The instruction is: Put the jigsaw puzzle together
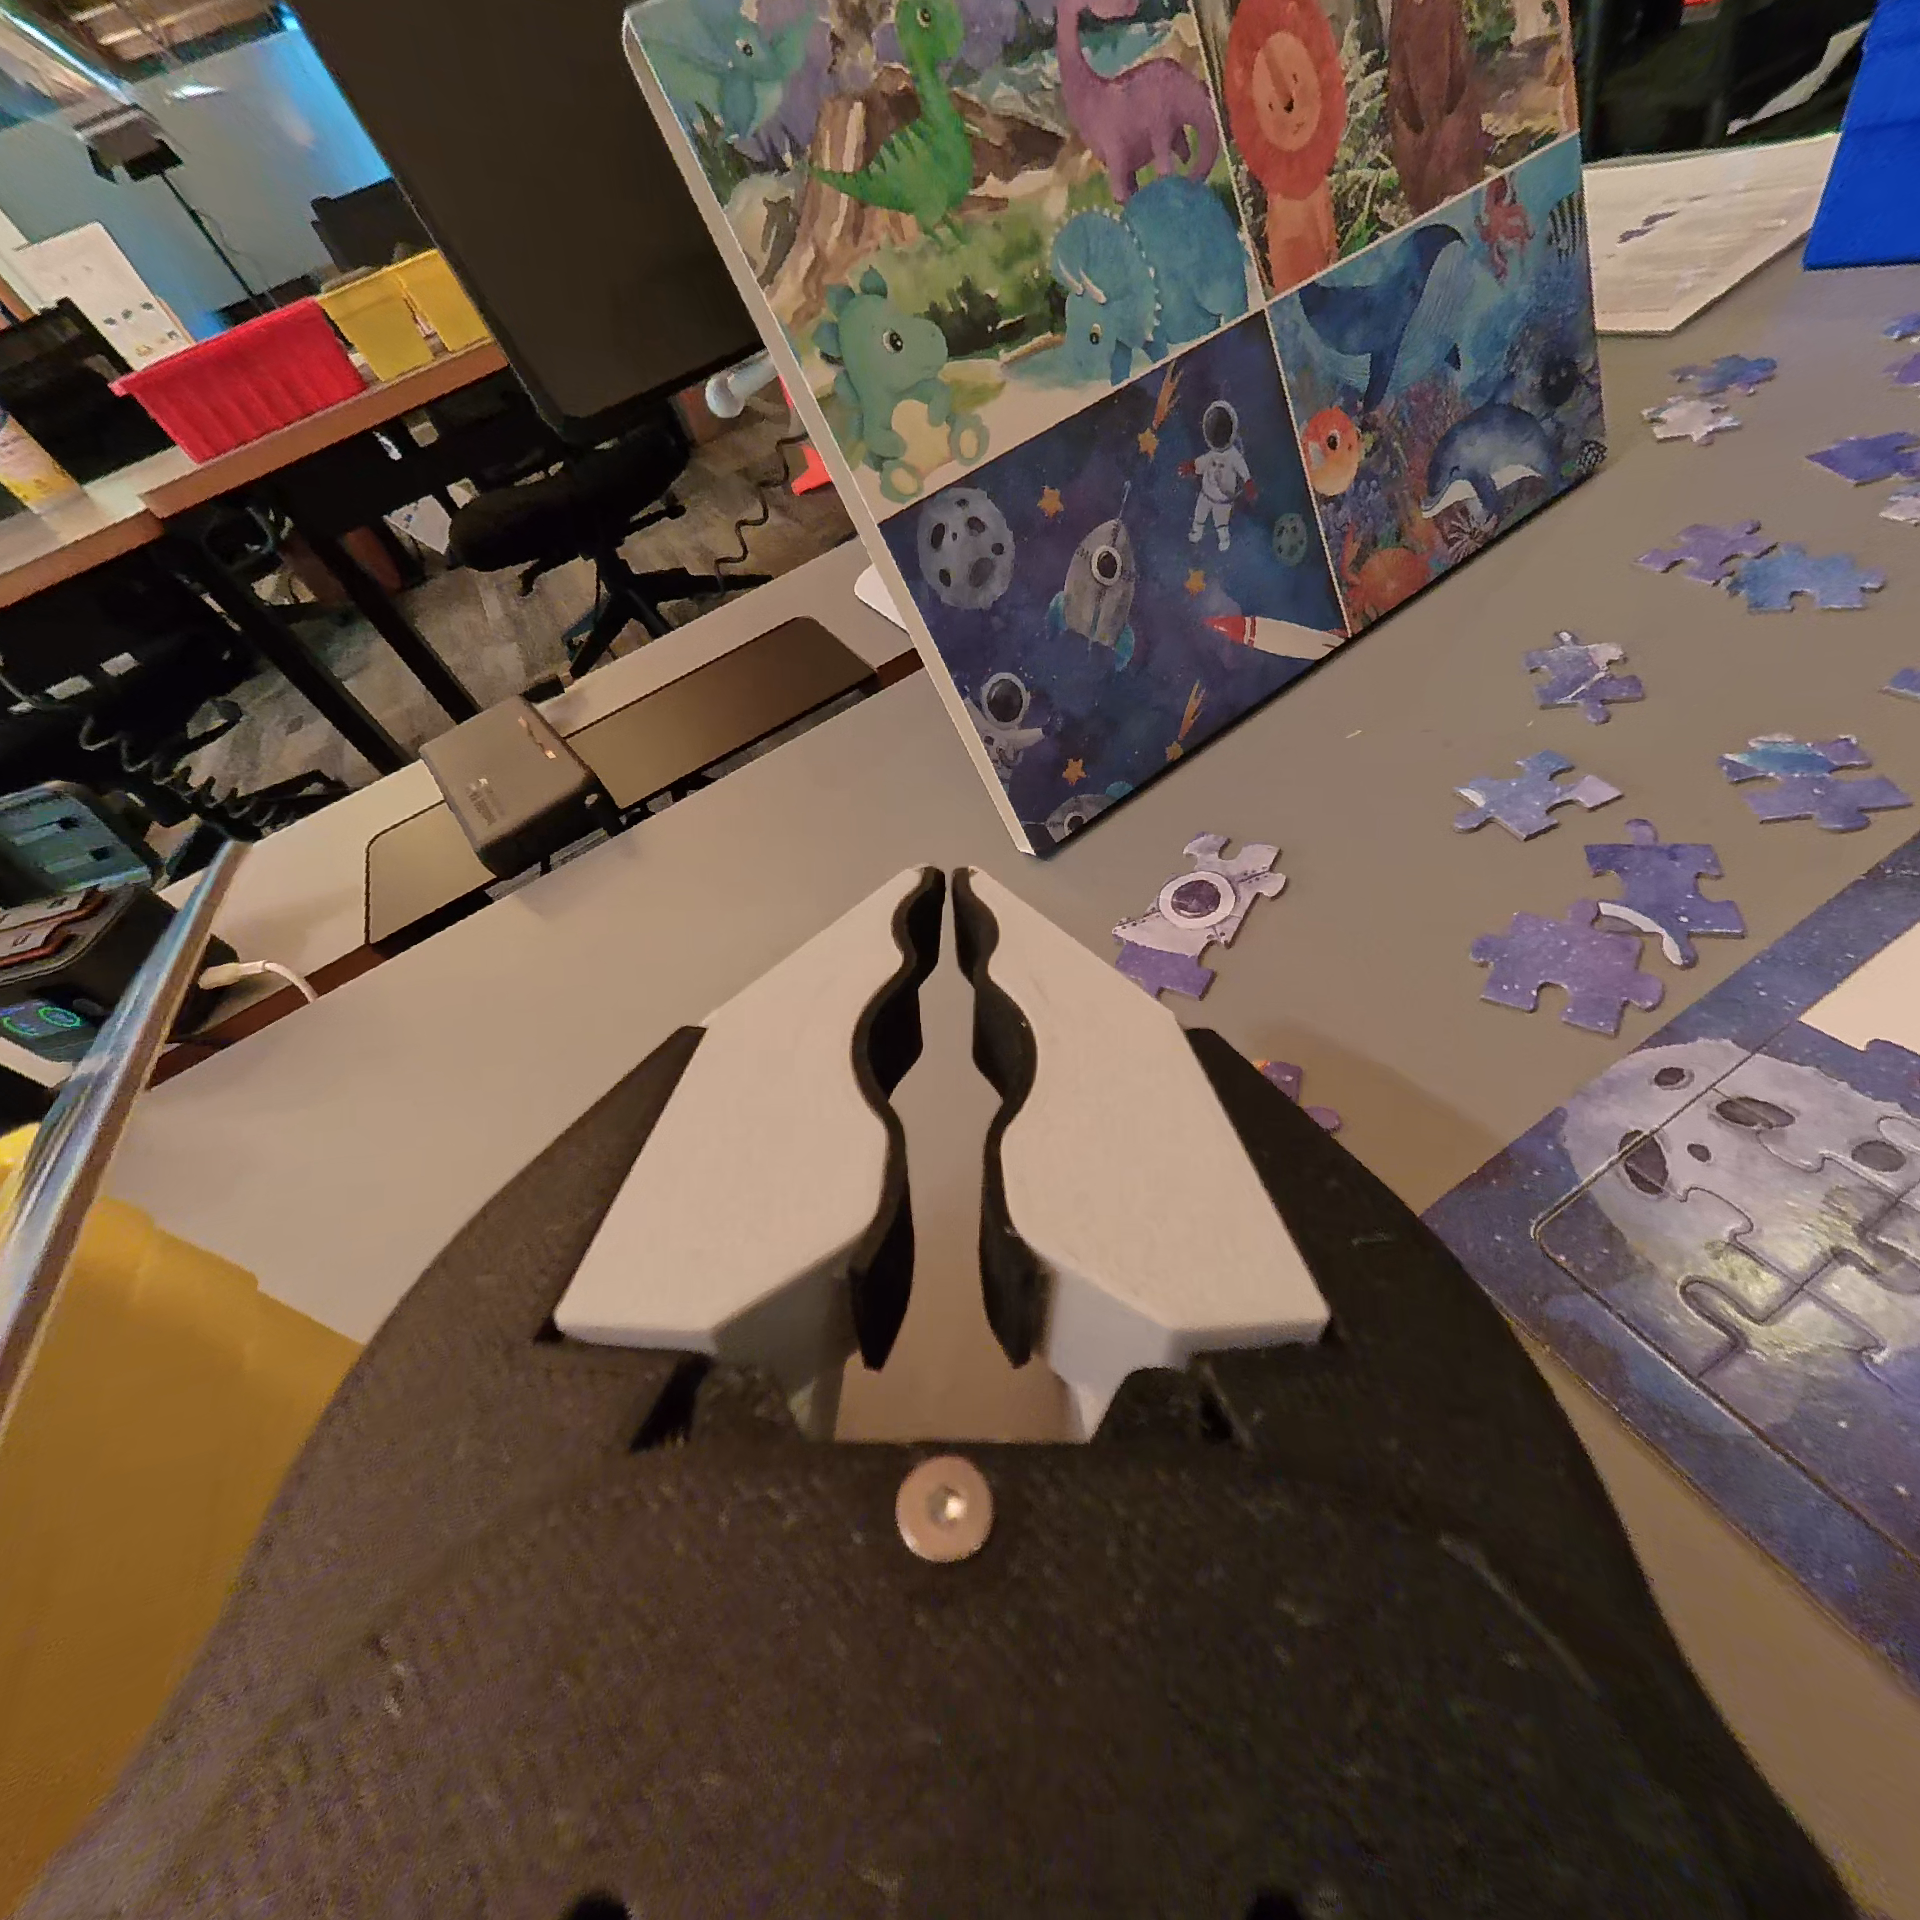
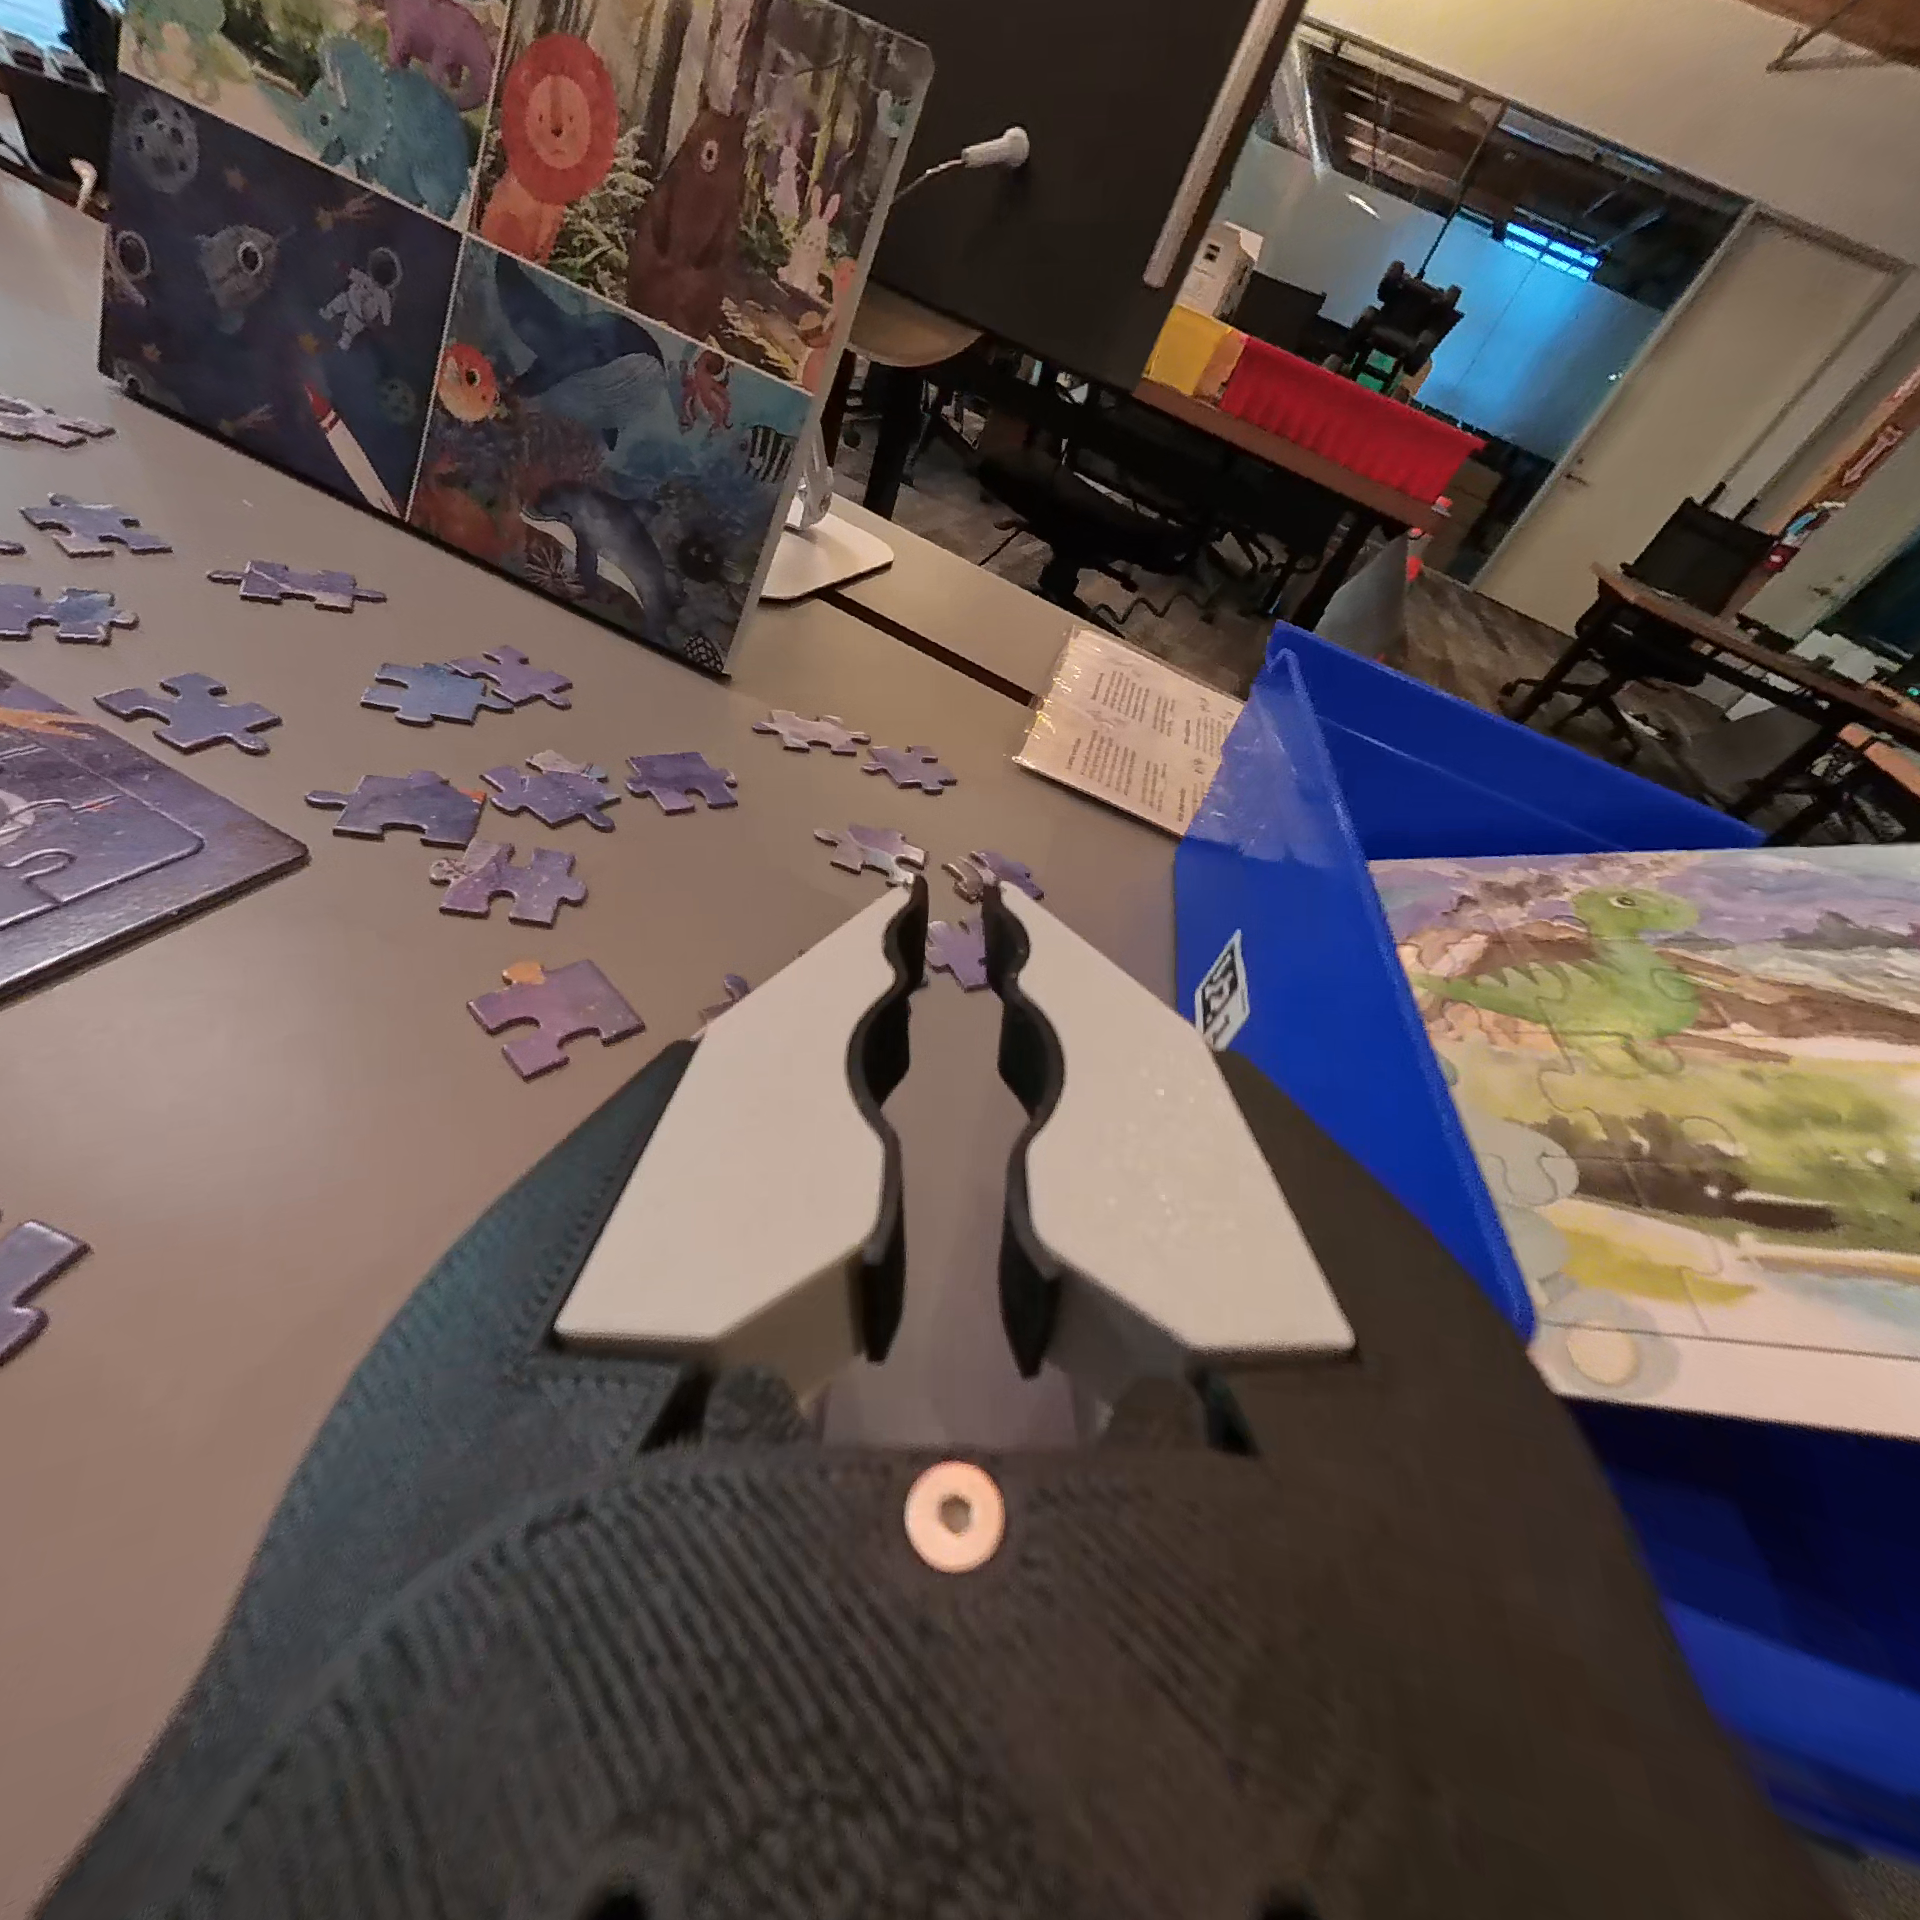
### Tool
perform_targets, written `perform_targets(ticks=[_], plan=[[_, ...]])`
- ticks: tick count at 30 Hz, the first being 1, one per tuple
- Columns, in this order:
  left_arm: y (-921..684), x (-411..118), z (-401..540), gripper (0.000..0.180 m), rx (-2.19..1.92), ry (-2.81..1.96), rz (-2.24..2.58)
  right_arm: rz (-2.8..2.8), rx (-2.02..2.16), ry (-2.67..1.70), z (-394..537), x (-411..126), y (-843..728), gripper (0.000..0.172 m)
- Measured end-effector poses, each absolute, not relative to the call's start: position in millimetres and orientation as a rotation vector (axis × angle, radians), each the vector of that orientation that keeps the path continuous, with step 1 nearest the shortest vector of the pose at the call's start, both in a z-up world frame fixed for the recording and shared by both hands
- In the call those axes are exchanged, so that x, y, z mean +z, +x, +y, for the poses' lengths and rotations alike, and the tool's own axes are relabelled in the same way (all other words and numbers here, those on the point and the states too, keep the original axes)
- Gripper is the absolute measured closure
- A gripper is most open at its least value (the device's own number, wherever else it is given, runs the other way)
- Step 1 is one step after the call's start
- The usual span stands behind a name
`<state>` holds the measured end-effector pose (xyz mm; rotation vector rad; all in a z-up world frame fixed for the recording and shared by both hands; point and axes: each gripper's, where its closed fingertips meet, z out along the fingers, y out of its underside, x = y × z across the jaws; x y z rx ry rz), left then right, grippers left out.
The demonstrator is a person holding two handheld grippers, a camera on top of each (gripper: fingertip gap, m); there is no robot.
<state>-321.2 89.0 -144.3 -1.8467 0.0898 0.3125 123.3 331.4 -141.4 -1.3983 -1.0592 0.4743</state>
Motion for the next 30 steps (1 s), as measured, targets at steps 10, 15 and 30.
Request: perform_targets(ticks=[10, 15, 30], plan=[[-317.0, -149.8, 85.4, 0.179, 0.31, -1.861, 0.129, -0.972, 0.494, -1.387, 323.8, -132.4, 138.6, 0.163], [-317.0, -152.6, 82.6, 0.179, 0.331, -1.876, 0.138, -0.905, 0.512, -1.38, 323.1, -125.9, 148.3, 0.163], [-305.1, -152.9, 67.9, 0.178, 0.312, -1.868, 0.128, -0.874, 0.477, -1.385, 271.2, -122.9, 171.3, 0.169]])
